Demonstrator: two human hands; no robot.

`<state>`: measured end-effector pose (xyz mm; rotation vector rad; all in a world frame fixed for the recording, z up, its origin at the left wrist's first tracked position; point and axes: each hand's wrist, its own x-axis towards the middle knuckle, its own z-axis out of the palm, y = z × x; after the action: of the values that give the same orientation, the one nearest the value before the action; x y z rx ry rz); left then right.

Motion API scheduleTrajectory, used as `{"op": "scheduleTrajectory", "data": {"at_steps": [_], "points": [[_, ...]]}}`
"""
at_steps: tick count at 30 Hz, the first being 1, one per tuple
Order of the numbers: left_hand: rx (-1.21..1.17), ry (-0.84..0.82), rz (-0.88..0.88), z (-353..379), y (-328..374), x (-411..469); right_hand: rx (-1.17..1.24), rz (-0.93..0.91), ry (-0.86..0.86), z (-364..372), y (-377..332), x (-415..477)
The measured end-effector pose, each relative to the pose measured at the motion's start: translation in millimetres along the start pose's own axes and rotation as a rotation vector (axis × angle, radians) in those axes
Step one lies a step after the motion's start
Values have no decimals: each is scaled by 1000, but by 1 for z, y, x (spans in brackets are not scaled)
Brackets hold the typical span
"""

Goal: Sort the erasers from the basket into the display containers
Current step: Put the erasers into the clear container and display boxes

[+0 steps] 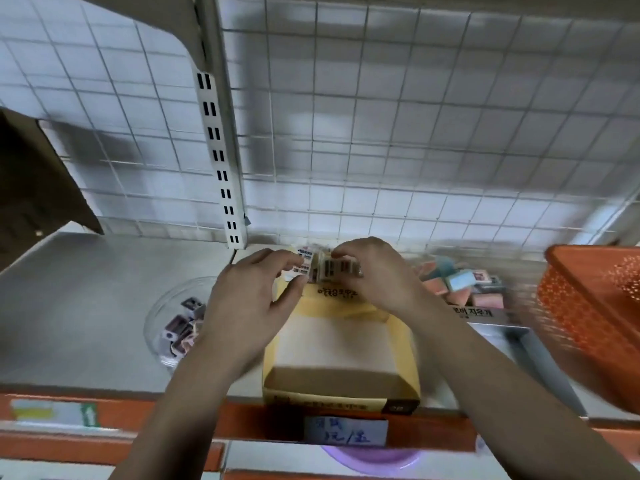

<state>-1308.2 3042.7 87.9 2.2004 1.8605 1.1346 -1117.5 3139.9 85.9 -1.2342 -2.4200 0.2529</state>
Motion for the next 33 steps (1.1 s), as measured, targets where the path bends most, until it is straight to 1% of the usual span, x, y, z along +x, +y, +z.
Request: {"op": "scheduleTrajectory", "data": {"at_steps": [5, 9, 15, 18, 21, 24, 29, 33], "points": [[-21, -33, -43, -21, -12, 10, -13, 77, -34, 8, 2, 9], [-5, -83, -45, -27, -23, 18, -42, 98, -51, 11, 3, 13], [30, -294, 50, -20, -37, 55, 85, 121, 11, 12, 3, 13], [142, -415, 108, -8, -42, 79, 154, 125, 32, 10, -3, 7], [268, -537, 143, 6, -48, 93, 225, 133, 111, 5, -7, -4], [323, -596, 161, 14, -49, 99, 462, 219, 167, -2, -8, -17], [296, -538, 167, 18, -43, 103, 790, 282, 180, -6, -8, -38], [236, -550, 165, 21, -40, 101, 1063, 296, 136, -10, -13, -55]]}}
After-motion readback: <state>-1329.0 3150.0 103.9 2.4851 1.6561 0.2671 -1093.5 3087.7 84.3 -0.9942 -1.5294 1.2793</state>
